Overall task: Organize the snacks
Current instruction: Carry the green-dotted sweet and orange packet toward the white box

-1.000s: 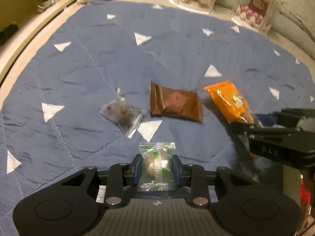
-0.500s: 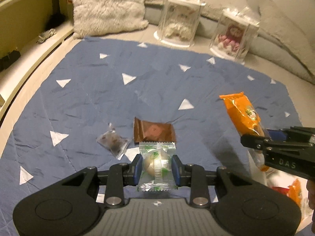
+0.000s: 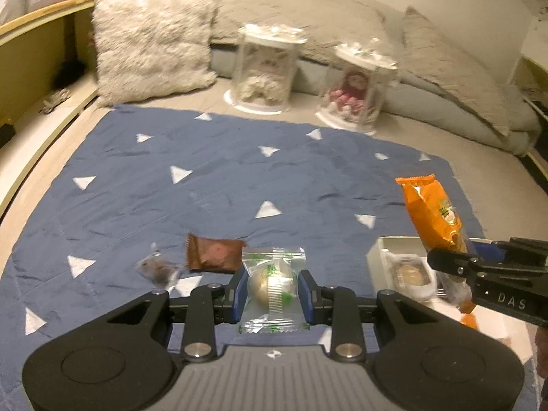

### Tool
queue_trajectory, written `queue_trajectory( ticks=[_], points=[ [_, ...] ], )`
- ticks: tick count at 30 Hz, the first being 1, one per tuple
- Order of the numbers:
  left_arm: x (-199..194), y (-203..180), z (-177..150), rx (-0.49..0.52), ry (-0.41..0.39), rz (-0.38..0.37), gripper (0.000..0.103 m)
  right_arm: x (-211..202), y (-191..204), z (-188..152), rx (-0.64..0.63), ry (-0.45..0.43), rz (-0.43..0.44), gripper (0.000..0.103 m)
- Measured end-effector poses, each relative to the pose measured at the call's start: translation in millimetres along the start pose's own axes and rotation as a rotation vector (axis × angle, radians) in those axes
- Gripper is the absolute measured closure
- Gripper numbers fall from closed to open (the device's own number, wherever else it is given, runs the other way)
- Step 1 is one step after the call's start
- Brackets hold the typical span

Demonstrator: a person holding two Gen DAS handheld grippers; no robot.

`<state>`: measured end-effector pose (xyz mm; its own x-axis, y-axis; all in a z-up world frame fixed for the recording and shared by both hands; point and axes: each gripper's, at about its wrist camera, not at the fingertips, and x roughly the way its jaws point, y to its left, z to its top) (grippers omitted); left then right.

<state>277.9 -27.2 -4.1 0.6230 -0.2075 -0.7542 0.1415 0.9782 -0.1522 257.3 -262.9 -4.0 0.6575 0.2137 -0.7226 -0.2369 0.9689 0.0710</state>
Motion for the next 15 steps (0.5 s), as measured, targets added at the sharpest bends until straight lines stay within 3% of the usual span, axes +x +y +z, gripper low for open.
queue_trajectory(
  ticks=[7,15],
  points=[
    [-11.8,-30.5,-1.8,0.021,-0.033,-0.090,0.069,-42.5,-25.6,-14.2,0.045,-0.045,-0.008,0.060],
    [-13.5,-70.0,-10.2,0.040,-0.041,-0.198,0.069,-80.9,-82.1,-37.8,0.132,-0.081,-0.067,0.060]
  ],
)
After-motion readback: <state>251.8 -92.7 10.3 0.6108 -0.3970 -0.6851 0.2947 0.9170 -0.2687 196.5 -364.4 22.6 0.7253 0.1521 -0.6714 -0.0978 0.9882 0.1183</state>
